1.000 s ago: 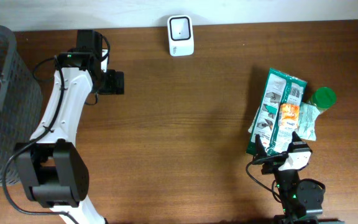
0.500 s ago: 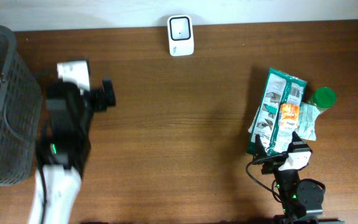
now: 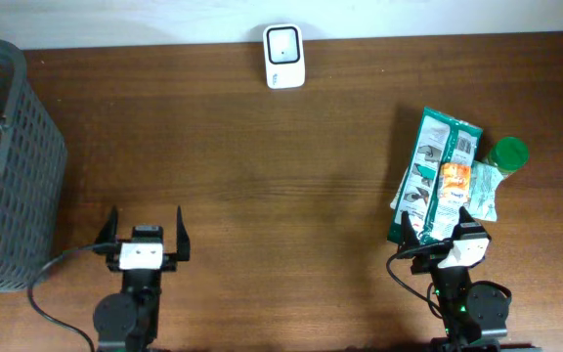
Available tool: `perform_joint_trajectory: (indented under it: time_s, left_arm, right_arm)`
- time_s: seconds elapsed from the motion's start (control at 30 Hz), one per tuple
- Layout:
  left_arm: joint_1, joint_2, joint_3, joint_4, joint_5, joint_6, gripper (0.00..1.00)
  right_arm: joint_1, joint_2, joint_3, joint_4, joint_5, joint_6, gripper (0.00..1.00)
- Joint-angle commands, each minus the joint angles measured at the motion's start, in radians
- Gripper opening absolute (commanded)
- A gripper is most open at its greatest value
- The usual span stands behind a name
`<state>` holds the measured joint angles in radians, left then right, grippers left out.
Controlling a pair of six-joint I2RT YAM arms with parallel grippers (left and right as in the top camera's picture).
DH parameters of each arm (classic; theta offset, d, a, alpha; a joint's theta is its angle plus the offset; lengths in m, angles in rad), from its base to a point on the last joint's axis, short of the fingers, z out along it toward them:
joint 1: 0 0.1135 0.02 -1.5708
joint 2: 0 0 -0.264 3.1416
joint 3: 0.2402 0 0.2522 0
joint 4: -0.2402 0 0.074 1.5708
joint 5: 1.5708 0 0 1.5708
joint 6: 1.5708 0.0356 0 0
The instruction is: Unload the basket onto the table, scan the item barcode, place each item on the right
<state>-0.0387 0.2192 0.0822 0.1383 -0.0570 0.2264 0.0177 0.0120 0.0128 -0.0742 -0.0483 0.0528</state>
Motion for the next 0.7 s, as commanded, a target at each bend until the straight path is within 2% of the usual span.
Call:
perform_joint_trajectory:
  time_s: [0.0, 0.17, 0.67]
  left_arm:
    - [0.039, -0.082, -0.056, -0.03, 0.039, 0.079, 0.99]
    - [0.066, -0.179, -0.074, -0.23, 0.035, 0.082, 0.99]
    - [0.07, -0.214, -0.073, -0.222, 0.036, 0.082, 0.99]
  right_arm:
    - [0.009, -0.006, -0.007, -0.002, 0.008, 0.008, 0.98]
    - [0.009, -0.006, -0.007, -0.002, 0.008, 0.008, 0.98]
    - [0.009, -0.006, -0.007, -0.002, 0.008, 0.008, 0.98]
